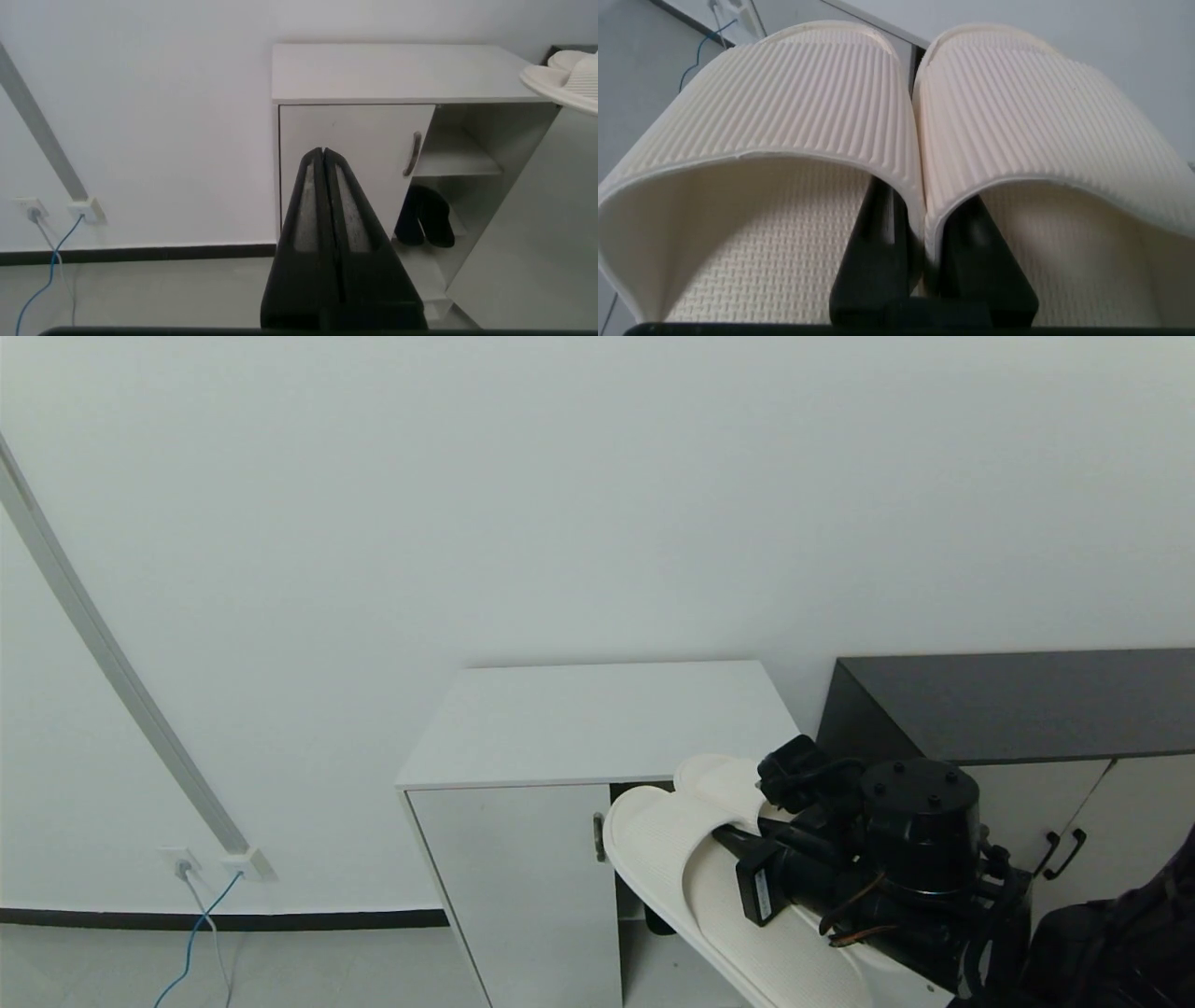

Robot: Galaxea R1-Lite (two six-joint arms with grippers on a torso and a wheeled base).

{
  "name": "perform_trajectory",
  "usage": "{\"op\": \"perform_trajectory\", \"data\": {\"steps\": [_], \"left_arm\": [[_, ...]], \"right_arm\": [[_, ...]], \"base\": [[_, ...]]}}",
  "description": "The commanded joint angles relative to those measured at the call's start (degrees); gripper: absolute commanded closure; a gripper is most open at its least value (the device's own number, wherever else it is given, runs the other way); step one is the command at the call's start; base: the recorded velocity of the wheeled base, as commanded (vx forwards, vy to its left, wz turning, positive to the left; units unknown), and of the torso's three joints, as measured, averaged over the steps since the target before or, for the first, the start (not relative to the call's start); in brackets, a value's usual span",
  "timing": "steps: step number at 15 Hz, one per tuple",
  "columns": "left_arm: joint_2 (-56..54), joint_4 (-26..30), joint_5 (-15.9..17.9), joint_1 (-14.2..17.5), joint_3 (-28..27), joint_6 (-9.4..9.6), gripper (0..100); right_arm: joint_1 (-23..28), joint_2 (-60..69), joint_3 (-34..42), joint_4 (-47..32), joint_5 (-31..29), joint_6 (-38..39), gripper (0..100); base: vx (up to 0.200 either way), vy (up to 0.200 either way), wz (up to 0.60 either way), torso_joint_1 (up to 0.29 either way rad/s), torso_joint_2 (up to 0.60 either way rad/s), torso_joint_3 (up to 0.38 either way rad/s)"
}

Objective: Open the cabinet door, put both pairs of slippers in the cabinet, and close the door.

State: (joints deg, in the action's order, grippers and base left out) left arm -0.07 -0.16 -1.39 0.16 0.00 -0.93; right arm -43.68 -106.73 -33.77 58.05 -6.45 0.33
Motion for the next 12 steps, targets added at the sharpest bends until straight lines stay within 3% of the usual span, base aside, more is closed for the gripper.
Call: {"op": "perform_trajectory", "data": {"steps": [1, 7, 12], "left_arm": [[0.07, -0.02, -0.02, 0.02, 0.0, -0.04, 100], [0.07, -0.11, -0.02, 0.02, 0.0, -0.04, 100], [0.07, -0.11, -0.02, 0.02, 0.0, -0.04, 100]], "right_arm": [[0.0, -0.06, 0.02, 0.04, -0.06, 0.02, 100], [-0.09, -0.06, 0.11, 0.04, 0.03, -0.07, 100], [-0.09, -0.06, 0.63, 0.04, 0.03, -0.07, 100]], "base": [[0.0, 0.0, 0.0, 0.0, 0.0, 0.0], [0.0, 0.0, 0.0, 0.0, 0.0, 0.0], [0.0, 0.0, 0.0, -0.144, 0.32, 0.17]]}}
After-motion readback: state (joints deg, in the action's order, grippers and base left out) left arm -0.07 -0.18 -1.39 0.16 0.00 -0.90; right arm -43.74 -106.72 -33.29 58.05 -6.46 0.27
